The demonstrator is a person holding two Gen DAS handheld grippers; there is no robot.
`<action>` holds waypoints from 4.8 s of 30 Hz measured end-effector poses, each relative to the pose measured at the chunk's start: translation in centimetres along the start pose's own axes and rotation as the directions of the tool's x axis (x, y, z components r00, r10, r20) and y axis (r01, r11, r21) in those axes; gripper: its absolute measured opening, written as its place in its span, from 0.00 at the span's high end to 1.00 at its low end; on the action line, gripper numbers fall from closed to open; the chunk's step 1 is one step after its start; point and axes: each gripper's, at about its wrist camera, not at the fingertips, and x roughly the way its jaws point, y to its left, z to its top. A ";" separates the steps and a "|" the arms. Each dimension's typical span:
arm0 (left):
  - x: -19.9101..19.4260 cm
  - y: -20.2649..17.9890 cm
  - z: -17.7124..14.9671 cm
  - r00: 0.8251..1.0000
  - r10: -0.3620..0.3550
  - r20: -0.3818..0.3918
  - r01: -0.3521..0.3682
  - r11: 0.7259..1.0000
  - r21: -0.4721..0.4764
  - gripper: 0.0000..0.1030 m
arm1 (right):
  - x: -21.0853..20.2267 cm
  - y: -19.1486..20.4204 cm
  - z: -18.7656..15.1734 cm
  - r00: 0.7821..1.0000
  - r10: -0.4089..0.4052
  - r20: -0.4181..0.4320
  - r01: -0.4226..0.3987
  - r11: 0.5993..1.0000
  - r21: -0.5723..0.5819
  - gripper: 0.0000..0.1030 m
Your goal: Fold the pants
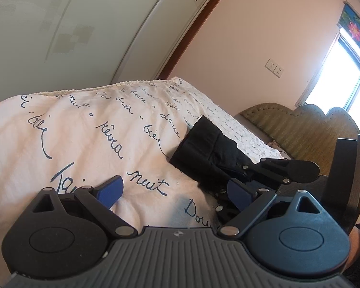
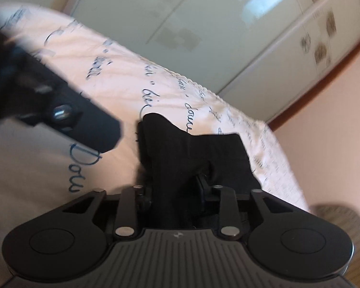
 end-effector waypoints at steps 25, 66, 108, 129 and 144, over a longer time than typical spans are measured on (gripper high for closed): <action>18.1 -7.8 7.7 0.896 0.018 -0.445 0.025 0.996 0.090 0.69 | -3.6 -4.0 -2.5 0.990 -0.021 0.138 -0.028 0.939 0.342 0.91; 9.5 -30.7 -9.6 0.850 -0.188 -0.492 0.472 0.684 0.555 0.38 | -11.7 -21.0 -32.0 0.849 0.218 0.482 -0.366 -0.416 0.832 0.05; 7.0 -27.5 -12.5 0.891 -0.151 -0.427 0.418 0.638 0.646 0.11 | -21.0 -26.5 -40.1 0.951 0.244 0.192 -0.166 -0.121 0.979 0.84; 5.9 -25.2 -12.5 0.939 -0.128 -0.319 0.325 0.636 0.700 0.07 | -22.9 -23.8 -42.4 0.958 0.225 0.178 -0.124 -0.236 0.964 0.26; 8.1 -25.3 -13.2 0.907 -0.099 -0.409 0.350 0.715 0.605 0.06 | -21.0 -22.4 -41.0 0.935 0.296 0.198 -0.127 -0.240 0.962 0.26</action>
